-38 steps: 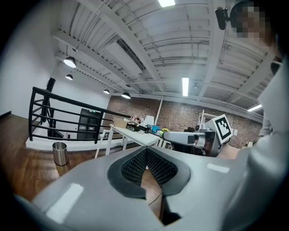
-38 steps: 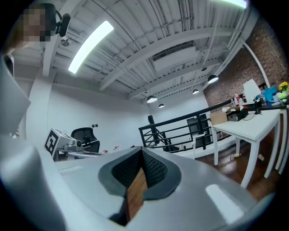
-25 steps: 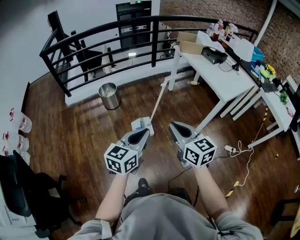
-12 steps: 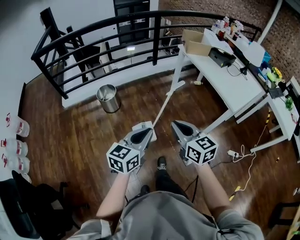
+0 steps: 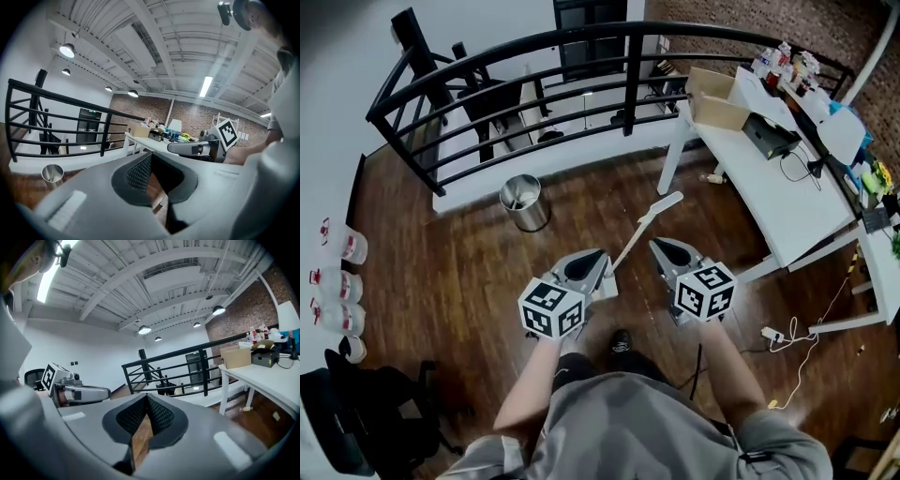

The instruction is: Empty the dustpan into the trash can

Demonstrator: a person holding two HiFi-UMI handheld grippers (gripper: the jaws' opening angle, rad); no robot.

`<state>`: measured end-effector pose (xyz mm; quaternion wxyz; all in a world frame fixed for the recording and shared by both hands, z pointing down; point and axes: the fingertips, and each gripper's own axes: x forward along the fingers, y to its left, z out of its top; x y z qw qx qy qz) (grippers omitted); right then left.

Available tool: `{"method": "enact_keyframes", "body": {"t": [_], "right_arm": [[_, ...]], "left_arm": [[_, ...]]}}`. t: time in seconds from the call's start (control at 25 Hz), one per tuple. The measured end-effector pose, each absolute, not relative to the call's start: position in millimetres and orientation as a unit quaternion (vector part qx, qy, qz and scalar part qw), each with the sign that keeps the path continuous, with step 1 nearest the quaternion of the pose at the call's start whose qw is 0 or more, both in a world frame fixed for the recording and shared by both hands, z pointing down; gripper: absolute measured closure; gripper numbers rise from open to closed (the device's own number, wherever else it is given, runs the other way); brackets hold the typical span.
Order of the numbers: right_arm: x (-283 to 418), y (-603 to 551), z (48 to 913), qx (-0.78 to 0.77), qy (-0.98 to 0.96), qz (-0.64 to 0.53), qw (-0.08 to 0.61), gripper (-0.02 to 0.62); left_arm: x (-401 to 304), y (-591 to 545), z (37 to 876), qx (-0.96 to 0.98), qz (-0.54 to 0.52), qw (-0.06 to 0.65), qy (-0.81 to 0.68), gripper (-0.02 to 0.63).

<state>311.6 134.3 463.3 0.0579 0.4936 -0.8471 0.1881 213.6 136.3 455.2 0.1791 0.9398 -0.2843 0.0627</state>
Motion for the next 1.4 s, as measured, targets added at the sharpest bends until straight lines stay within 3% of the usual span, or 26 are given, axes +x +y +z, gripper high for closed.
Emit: {"method": "enact_keyframes", "body": {"t": [0.44,0.76,1.16,1.4], "right_arm": [[345,86,540,0.527,-0.807,0.256,0.074,0.58],[374,36,617,0.543,-0.776,0.307,0.096,0.417],[377,-22,658,0.524,-0.786,0.314,0.094,0.38],[373,-41,653,0.518,-0.798,0.289,0.102,0.416]], "left_arm": [[242,86,505,0.939,0.1,0.208,-0.254,0.601],[264,77,544,0.933,0.135,0.23,-0.244,0.601],[257,63,564,0.912,0.156,0.254,-0.283,0.601],[244,55,570,0.901,0.154,0.263,-0.307,0.601]]}}
